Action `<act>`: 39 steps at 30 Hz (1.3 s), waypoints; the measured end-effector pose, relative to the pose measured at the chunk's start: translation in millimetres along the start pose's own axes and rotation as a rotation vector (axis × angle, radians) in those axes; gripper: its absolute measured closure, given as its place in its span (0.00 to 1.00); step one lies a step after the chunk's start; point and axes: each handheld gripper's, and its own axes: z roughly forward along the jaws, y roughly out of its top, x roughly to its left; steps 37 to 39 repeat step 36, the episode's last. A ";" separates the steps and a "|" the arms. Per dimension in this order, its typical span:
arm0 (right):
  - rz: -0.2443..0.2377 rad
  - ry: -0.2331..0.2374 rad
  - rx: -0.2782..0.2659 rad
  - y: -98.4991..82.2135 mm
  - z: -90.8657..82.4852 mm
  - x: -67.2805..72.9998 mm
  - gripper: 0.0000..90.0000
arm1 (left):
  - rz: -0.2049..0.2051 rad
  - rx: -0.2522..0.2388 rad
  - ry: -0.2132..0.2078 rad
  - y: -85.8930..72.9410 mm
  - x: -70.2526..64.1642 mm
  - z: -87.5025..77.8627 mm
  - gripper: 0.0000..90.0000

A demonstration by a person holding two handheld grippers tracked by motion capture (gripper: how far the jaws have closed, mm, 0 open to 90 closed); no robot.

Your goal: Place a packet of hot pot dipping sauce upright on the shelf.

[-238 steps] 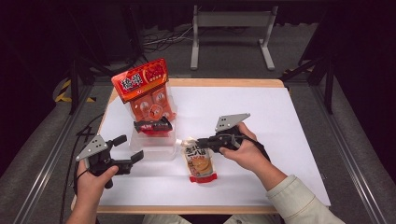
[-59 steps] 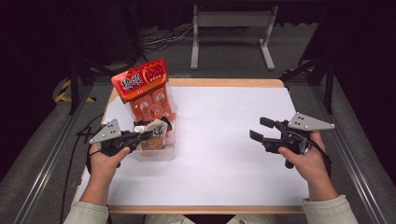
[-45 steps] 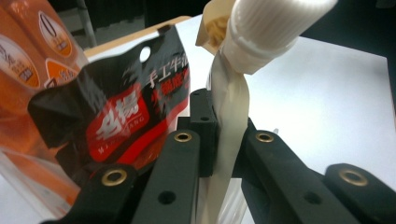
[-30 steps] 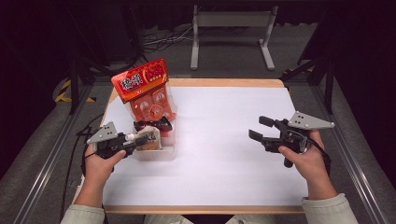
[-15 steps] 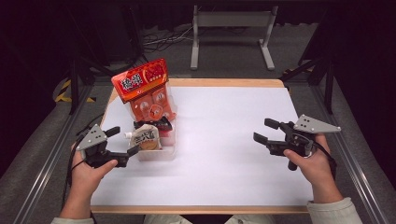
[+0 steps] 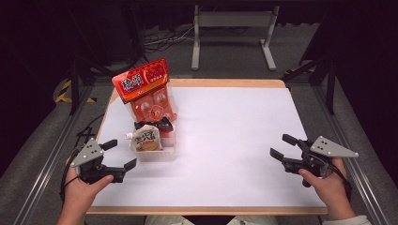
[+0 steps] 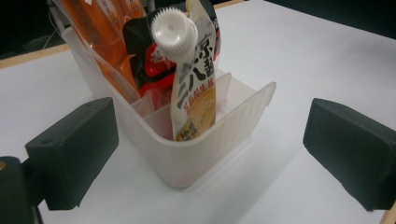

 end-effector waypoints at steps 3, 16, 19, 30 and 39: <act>0.004 -0.003 0.005 -5.3 -2.5 0.2 0.29 | -0.012 -0.015 -0.009 -6.2 -0.8 0.6 0.06; 0.015 -0.045 0.038 -43.2 -1.9 -1.9 0.29 | -0.080 -0.033 -0.019 -36.2 -0.5 14.7 0.07; -0.006 -0.053 0.048 -49.8 -0.7 -1.1 0.29 | -0.081 -0.026 -0.013 -42.0 -0.2 19.6 0.07; 0.005 -0.053 0.093 -64.8 7.1 0.0 0.29 | -0.077 -0.003 -0.006 -50.0 0.3 28.5 0.07; 0.001 -0.035 0.108 -65.3 10.1 0.8 0.28 | -0.075 -0.005 -0.012 -49.2 0.4 27.9 0.08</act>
